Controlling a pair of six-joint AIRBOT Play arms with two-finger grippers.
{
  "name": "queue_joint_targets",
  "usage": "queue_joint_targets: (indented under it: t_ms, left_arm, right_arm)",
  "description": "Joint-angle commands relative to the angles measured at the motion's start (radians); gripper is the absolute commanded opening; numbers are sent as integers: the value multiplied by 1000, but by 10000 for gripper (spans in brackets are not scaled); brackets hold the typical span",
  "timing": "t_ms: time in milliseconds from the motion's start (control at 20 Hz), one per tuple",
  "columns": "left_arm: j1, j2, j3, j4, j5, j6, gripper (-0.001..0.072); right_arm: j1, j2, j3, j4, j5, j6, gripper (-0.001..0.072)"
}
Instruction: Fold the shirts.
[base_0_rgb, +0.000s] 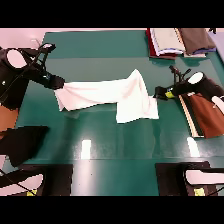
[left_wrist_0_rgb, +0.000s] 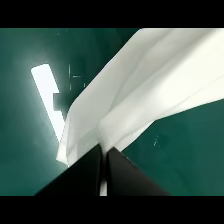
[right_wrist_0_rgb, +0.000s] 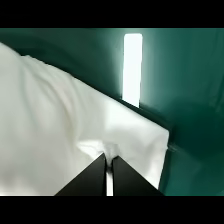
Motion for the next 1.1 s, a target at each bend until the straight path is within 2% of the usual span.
queue_joint_targets:
  t_ms: [0, 250, 550, 800, 900, 1050]
  left_arm:
    - [0, 65, 33, 58, 2, -13, 25]
    - [0, 321, 240, 124, -1, -35, 25]
    - [0, 546, 368, 124, -40, -60, 25]
    - [0, 568, 369, 86, -88, -85, 25]
    - [0, 546, 362, 22, -88, -84, 24]
    - [0, 466, 300, -26, -161, -50, 25]
  right_arm:
    - [-2, 102, 84, -19, 4, -47, 14]
    - [-102, 402, 365, -49, 143, -47, 14]
    - [-281, 592, 610, -49, 289, -27, 13]
    - [-350, 589, 751, -42, 365, 5, 13]
    - [-349, 536, 840, -39, 386, 20, 13]
    - [-290, 413, 940, -49, 435, 54, 12]
